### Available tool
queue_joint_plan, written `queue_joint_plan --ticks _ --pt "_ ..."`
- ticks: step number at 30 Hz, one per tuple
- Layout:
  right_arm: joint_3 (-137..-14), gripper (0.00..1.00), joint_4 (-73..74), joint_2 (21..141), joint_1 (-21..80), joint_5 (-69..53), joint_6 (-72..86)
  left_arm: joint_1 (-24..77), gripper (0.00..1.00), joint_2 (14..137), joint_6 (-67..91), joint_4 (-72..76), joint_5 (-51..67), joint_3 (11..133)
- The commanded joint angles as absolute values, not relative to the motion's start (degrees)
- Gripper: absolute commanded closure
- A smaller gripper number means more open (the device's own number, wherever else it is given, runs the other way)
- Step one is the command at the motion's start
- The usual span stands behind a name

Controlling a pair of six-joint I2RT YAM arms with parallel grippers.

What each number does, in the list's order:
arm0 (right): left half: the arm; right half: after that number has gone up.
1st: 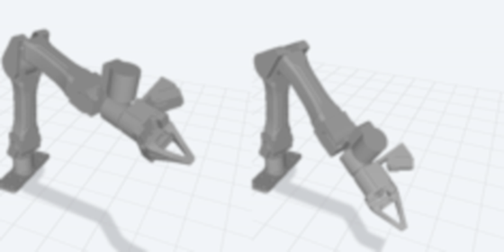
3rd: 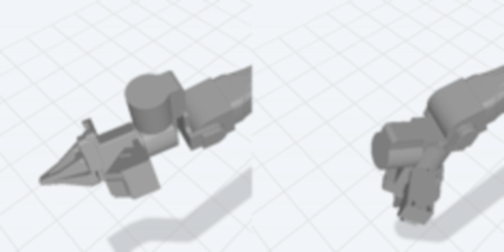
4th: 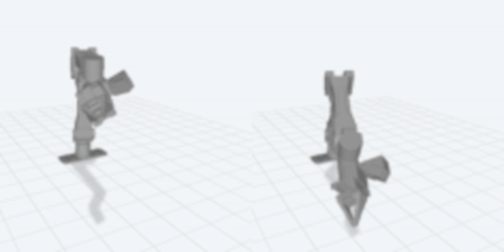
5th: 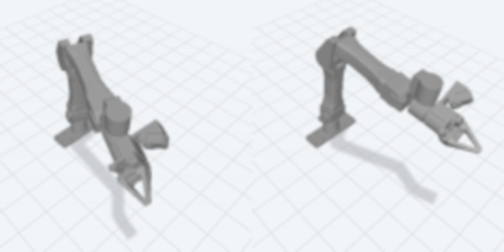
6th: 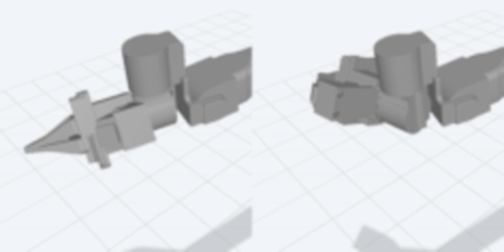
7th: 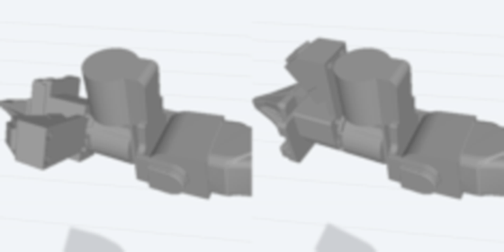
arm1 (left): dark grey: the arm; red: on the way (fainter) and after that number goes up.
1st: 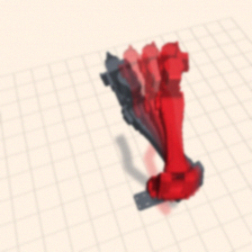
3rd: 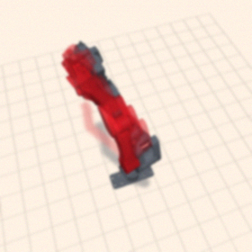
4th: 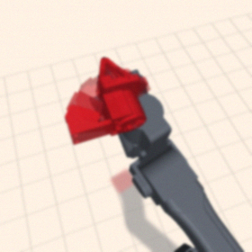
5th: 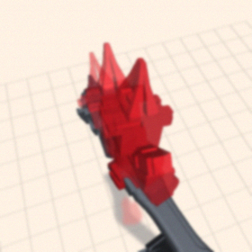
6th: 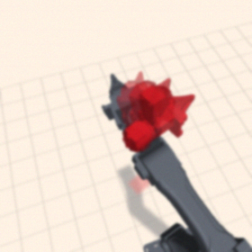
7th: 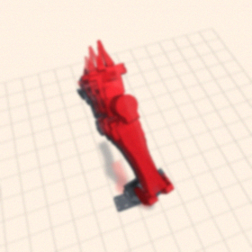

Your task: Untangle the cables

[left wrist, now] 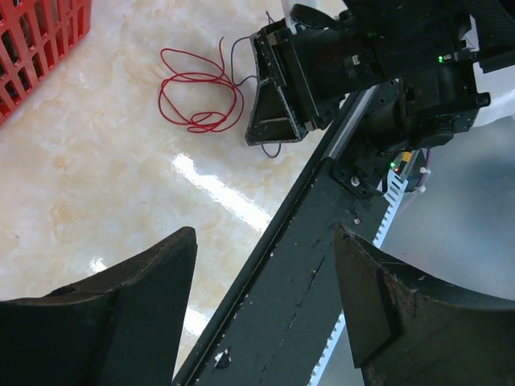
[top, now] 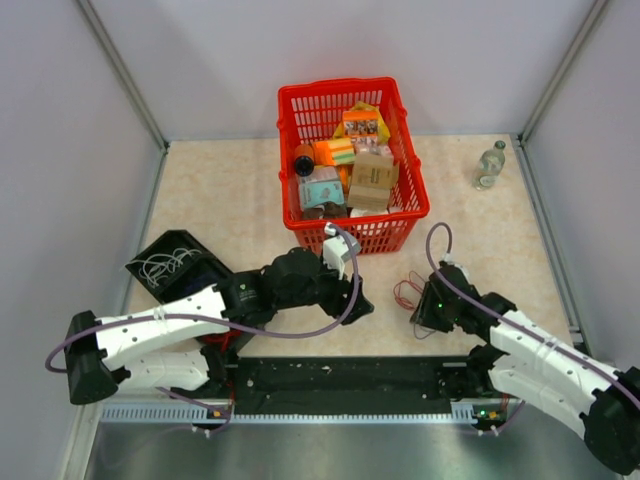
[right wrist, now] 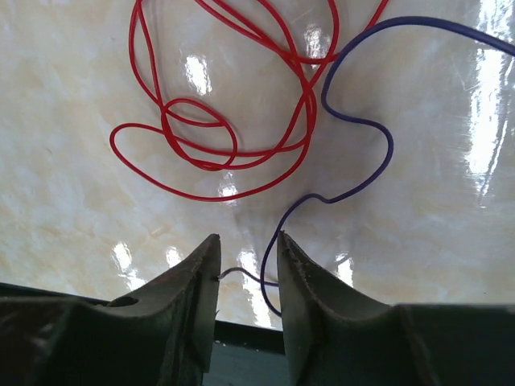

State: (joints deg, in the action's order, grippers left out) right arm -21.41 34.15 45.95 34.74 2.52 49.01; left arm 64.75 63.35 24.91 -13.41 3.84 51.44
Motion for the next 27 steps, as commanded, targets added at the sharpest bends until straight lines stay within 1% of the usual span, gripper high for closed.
queue_joint_plan --ticks 1,3,5,6,7,8,11,14,17,22,23,27 --pt "-22.06 0.78 31.21 48.16 35.59 1.50 48.34 65.30 0.27 61.88 24.35 -9.67 2.90 52.47" --pt "-21.36 0.91 30.41 48.60 35.59 0.53 48.60 65.30 0.24 61.79 24.17 -10.63 2.72 52.73" --pt "-20.13 0.96 28.40 48.25 36.38 0.35 49.74 65.30 0.16 61.44 24.17 -11.25 2.64 52.73" --pt "-19.78 1.00 27.26 48.08 36.56 -1.74 50.27 65.30 0.12 61.26 23.91 -10.73 3.16 52.30" --pt "-19.78 1.00 26.38 47.90 36.74 -2.89 50.45 65.30 0.08 61.35 23.91 -10.20 3.77 52.03" --pt "-20.04 1.00 25.93 47.47 36.74 -4.55 50.45 65.30 0.06 61.52 23.73 -9.93 4.39 52.12" --pt "-22.75 1.00 25.84 42.91 36.83 -10.26 50.80 65.91 0.03 63.01 22.94 -7.74 6.42 52.12" --pt "-26.88 1.00 27.94 35.89 36.83 -13.79 52.90 69.24 0.03 63.63 18.21 -4.93 0.55 51.77" --pt "-33.03 1.00 31.20 33.49 36.83 -17.04 52.65 70.66 0.04 62.67 13.72 -1.42 0.88 51.24" --pt "-41.73 1.00 30.41 33.05 36.83 -23.63 47.39 70.66 0.02 59.86 6.87 5.53 4.21 51.41" --pt "-43.58 1.00 30.41 33.22 36.83 -24.51 45.98 70.66 0.01 59.68 5.55 5.80 4.39 51.94" --pt "-48.42 1.00 28.92 34.19 36.83 -29.51 42.81 70.66 0.01 60.03 0.80 4.75 5.10 54.31"
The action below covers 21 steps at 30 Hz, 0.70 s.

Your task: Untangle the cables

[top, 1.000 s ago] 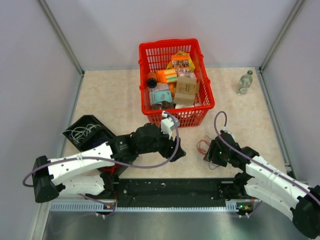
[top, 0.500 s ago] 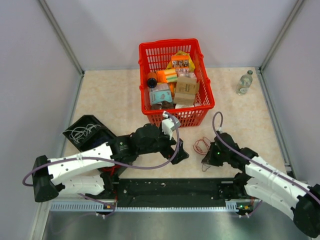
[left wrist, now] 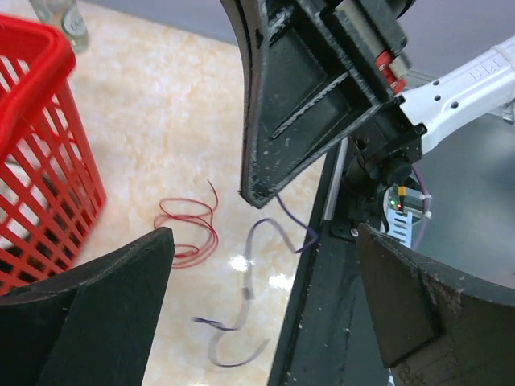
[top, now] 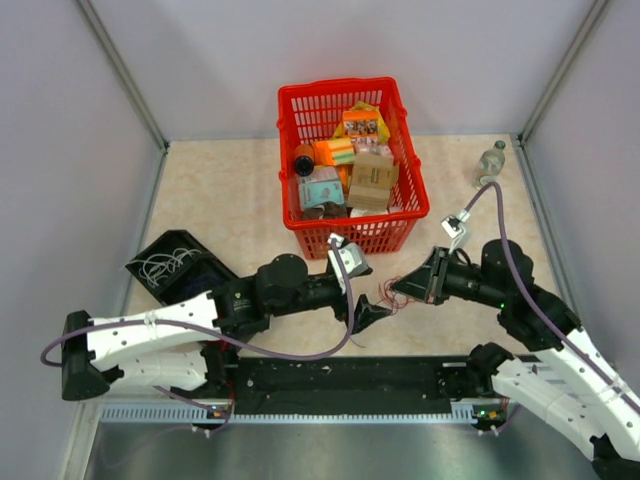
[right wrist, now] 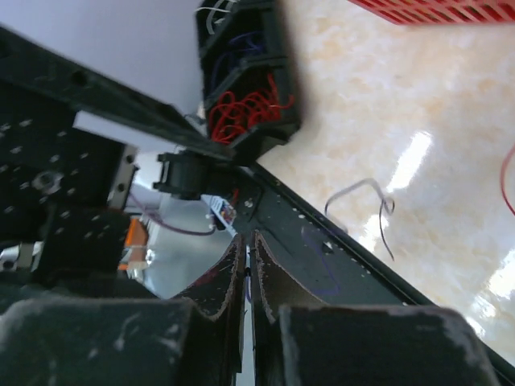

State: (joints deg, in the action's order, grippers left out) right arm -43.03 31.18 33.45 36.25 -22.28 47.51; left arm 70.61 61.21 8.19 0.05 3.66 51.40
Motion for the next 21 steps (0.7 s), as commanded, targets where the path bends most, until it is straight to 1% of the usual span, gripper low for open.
queue_joint_plan --ticks 1,4,9,12,15,16,17,19,21 --pt "-49.12 1.00 27.61 34.62 36.83 -31.27 42.72 70.66 0.02 59.86 0.44 4.92 4.92 54.32" --pt "-50.01 1.00 24.27 35.07 36.83 -35.41 43.24 70.66 0.02 58.63 -2.19 5.71 4.75 53.35" --pt "-51.24 1.00 20.67 35.51 36.83 -37.35 44.82 70.58 0.03 59.32 -0.80 7.03 7.11 52.56" --pt "-51.33 1.00 17.06 36.38 36.83 -39.55 47.10 70.58 0.04 62.30 1.74 10.01 12.64 52.91" --pt "-51.85 1.00 16.17 36.91 36.83 -39.02 47.29 70.58 0.07 65.29 3.07 11.60 17.74 53.96" --pt "-52.20 1.00 16.08 36.91 36.83 -38.94 47.29 70.58 0.11 66.09 3.42 11.25 17.75 54.40" --pt "-52.38 1.00 16.00 37.00 36.83 -39.02 47.37 70.58 0.18 66.44 3.60 10.81 16.54 54.75" --pt "-52.73 1.00 15.38 36.92 36.74 -39.02 47.72 70.58 0.40 66.45 3.34 10.46 14.16 54.49" --pt "-53.08 1.00 14.94 36.91 36.83 -38.93 47.81 70.58 0.57 65.57 3.43 10.55 10.48 53.79"
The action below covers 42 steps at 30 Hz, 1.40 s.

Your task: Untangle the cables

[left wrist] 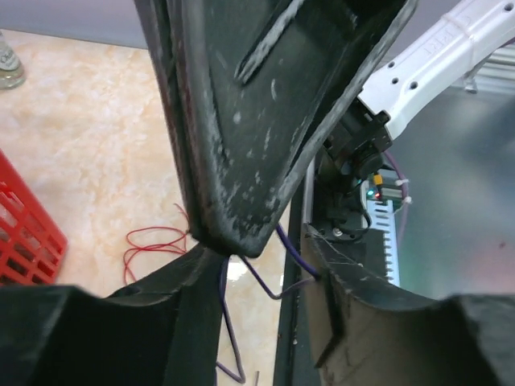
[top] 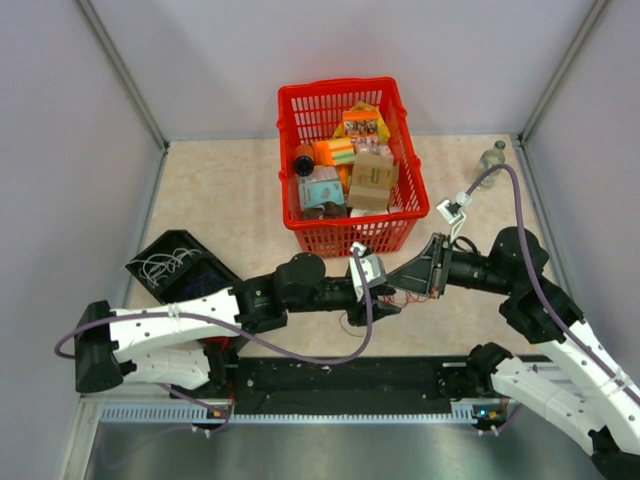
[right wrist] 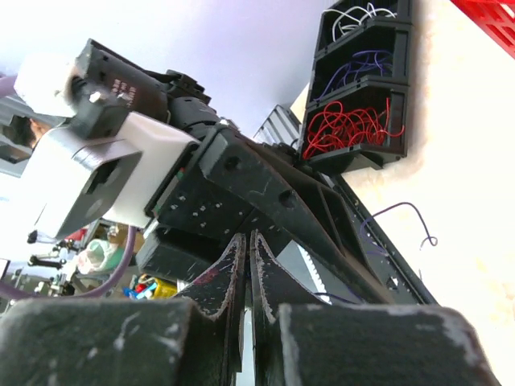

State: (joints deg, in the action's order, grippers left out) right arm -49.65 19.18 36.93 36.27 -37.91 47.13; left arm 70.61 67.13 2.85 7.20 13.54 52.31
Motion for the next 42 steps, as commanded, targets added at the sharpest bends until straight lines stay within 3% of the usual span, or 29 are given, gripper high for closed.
queue_joint_plan --ticks 1,4,5,6,8,9,11,14,20,28,33,42 --pt "-53.17 1.00 14.77 36.91 36.83 -39.11 47.81 70.58 0.68 65.04 3.25 10.20 9.15 53.62" --pt "-53.09 1.00 15.03 36.91 36.91 -37.71 47.03 70.49 1.00 63.20 3.51 7.57 4.50 53.18" --pt "-53.17 1.00 16.07 36.74 36.83 -36.14 46.15 70.40 1.00 62.06 3.78 6.69 2.31 52.74" --pt "-53.70 0.91 18.35 36.74 36.83 -33.43 44.92 70.23 1.00 60.66 4.21 5.46 0.55 52.04" --pt "-54.49 0.33 23.70 36.56 36.83 -25.35 41.76 69.44 1.00 57.32 5.70 2.39 -5.25 50.37" --pt "-54.93 0.19 26.51 36.21 36.83 -19.74 40.36 68.91 1.00 55.56 6.93 0.28 -8.75 49.67" --pt "-55.72 0.09 30.74 35.95 36.83 -9.90 37.71 67.16 1.00 51.17 10.09 -7.35 -13.86 48.35" --pt "-55.81 0.08 31.90 35.68 36.74 -4.41 35.16 61.37 1.00 43.97 16.41 -17.63 -21.51 47.20" --pt "-53.88 0.09 31.47 37.88 36.65 -5.53 33.57 40.37 1.00 34.37 21.62 -29.52 -22.14 48.34" --pt "-50.71 0.09 29.88 38.41 36.65 -7.21 34.63 23.92 1.00 44.28 20.73 -33.48 -23.98 55.45" --pt "-49.75 0.09 29.88 36.74 36.48 -6.42 34.37 17.94 1.00 47.55 23.82 -35.86 -33.13 55.38" --pt "-49.48 0.09 29.88 38.14 36.21 -7.12 34.10 13.71 1.00 43.68 23.02 -34.62 -32.87 51.33"
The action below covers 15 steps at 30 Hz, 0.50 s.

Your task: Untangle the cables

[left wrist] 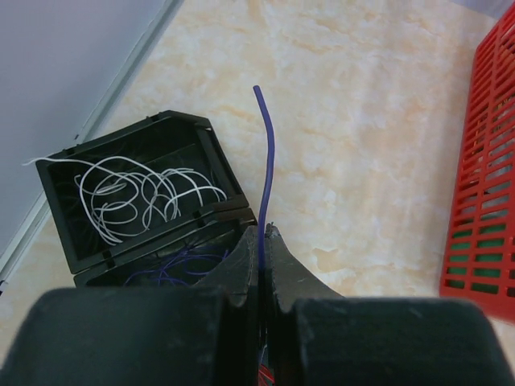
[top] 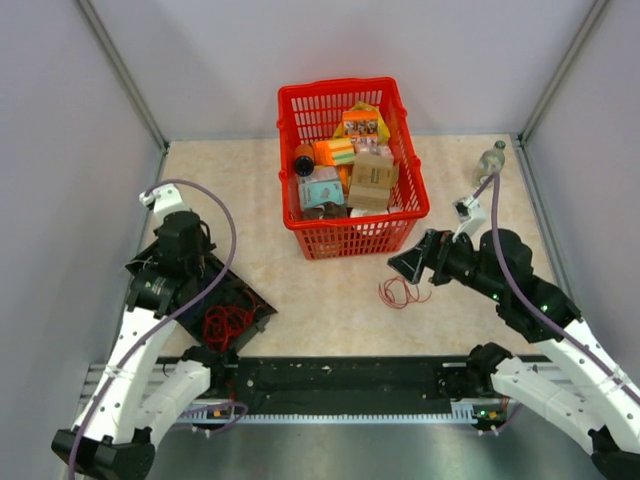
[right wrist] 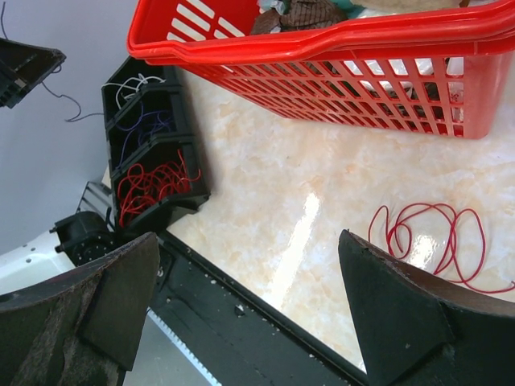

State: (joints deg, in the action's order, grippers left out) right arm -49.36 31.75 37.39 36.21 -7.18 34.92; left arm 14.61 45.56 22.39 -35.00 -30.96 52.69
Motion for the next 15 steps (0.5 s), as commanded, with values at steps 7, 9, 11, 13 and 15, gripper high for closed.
queue_joint_plan --ticks 7,9,11,13,15 --pt "-49.31 0.09 29.79 38.76 35.95 -7.47 33.84 13.19 1.00 43.24 35.49 -42.79 -40.15 47.56" --pt "-48.69 0.09 29.97 38.50 35.95 -8.35 33.84 12.48 1.00 44.12 37.87 -43.86 -43.67 46.76" --pt "-47.56 0.09 30.76 38.41 35.95 -9.23 34.01 10.56 0.97 45.96 40.94 -43.95 -44.74 45.18" --pt "-46.24 0.10 31.72 38.50 35.95 -9.32 34.19 5.48 0.98 48.07 42.62 -43.42 -39.32 43.51" --pt "-44.92 0.10 32.17 38.23 35.95 -9.49 34.63 0.46 1.00 49.83 44.38 -42.28 -31.59 41.41"
